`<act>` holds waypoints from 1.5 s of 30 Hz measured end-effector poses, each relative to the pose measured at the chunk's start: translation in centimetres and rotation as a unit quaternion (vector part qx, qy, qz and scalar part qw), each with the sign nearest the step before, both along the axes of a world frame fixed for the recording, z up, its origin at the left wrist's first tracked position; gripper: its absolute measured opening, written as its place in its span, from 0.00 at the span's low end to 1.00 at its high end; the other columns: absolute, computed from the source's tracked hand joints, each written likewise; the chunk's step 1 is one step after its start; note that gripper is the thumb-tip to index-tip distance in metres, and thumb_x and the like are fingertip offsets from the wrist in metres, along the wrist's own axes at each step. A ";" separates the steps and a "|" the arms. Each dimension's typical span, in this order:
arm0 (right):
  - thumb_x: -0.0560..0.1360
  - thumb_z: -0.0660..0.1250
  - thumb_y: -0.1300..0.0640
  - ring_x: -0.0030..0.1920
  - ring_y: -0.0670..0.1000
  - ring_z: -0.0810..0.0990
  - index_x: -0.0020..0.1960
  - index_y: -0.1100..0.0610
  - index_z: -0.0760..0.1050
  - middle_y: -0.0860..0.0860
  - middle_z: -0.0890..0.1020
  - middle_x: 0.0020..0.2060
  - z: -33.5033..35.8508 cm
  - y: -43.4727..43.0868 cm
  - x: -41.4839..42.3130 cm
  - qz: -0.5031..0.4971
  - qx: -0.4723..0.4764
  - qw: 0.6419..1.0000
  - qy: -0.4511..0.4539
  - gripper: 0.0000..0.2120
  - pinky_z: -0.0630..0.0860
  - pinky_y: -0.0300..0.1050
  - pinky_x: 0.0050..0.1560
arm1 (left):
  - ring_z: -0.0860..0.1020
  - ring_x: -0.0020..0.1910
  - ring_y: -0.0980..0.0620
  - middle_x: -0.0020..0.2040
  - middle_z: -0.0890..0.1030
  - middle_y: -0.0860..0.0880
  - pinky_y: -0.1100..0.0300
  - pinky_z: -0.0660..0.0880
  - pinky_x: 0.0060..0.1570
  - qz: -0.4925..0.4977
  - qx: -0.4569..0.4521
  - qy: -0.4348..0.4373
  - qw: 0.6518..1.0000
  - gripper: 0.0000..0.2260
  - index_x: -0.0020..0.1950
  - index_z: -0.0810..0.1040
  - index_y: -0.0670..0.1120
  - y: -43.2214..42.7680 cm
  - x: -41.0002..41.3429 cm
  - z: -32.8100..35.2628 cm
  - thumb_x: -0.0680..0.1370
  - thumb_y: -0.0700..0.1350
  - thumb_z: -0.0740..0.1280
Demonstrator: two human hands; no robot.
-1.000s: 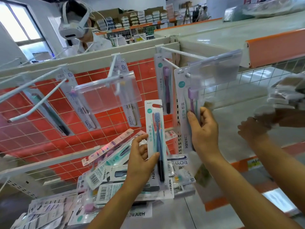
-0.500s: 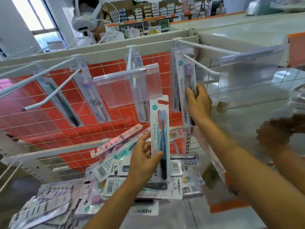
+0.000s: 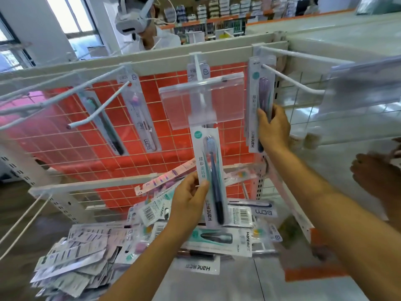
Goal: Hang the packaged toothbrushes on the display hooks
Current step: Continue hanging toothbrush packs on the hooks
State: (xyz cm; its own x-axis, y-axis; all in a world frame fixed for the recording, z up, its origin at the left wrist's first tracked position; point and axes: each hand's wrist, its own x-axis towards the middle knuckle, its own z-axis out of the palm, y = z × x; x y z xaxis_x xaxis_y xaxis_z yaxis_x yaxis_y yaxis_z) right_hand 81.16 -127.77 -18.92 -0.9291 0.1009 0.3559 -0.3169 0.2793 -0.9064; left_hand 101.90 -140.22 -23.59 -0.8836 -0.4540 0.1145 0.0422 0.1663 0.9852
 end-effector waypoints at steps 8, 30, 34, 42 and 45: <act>0.78 0.65 0.55 0.56 0.45 0.68 0.64 0.61 0.68 0.53 0.69 0.60 -1.1 0.2 4.4 -0.038 -0.012 0.998 0.053 0.18 0.65 0.24 0.52 | 0.74 0.43 0.45 0.48 0.77 0.33 0.34 0.74 0.51 -0.012 0.021 0.017 1.000 0.07 0.49 0.81 0.60 0.0 0.5 0.9 0.75 0.55 0.64; 0.79 0.63 0.59 0.37 0.50 0.80 0.47 0.54 0.79 0.50 0.82 0.36 -0.5 -7.5 16.2 0.237 -0.040 0.969 0.057 0.06 0.79 0.52 0.41 | 0.80 0.46 0.46 0.43 0.83 0.50 0.42 0.78 0.53 0.012 0.035 0.057 0.998 0.05 0.52 0.78 0.49 -5.5 3.7 1.2 0.81 0.41 0.64; 0.79 0.64 0.60 0.42 0.54 0.82 0.48 0.55 0.79 0.52 0.84 0.39 -0.6 -9.1 17.3 0.251 -0.054 0.965 0.052 0.06 0.79 0.55 0.45 | 0.80 0.51 0.37 0.47 0.83 0.43 0.37 0.76 0.55 0.020 0.042 0.058 0.997 0.04 0.53 0.78 0.48 -7.3 4.7 1.1 0.80 0.42 0.65; 0.79 0.64 0.59 0.39 0.57 0.80 0.47 0.56 0.80 0.54 0.83 0.38 -0.9 -12.8 19.2 0.267 -0.073 0.960 0.038 0.06 0.78 0.58 0.41 | 0.82 0.51 0.43 0.48 0.84 0.45 0.46 0.79 0.55 0.034 0.049 0.059 0.996 0.06 0.54 0.78 0.50 -10.1 7.3 1.8 0.81 0.41 0.64; 0.79 0.64 0.60 0.42 0.57 0.81 0.49 0.58 0.80 0.55 0.83 0.40 -1.0 -14.0 19.9 0.278 -0.073 0.958 0.028 0.06 0.78 0.59 0.44 | 0.83 0.47 0.49 0.45 0.85 0.50 0.52 0.80 0.48 0.038 0.032 0.059 0.997 0.05 0.53 0.78 0.51 -11.4 8.2 1.9 0.81 0.43 0.64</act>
State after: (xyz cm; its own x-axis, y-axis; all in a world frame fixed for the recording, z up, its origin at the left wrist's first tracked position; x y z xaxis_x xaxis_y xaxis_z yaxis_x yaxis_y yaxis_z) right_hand 101.09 -141.77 -19.91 -0.8338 -0.3509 0.4262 -0.4290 -0.0739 -0.9003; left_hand 110.11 -151.59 -21.64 -0.8288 -0.5283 0.1845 0.1488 0.1097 0.9828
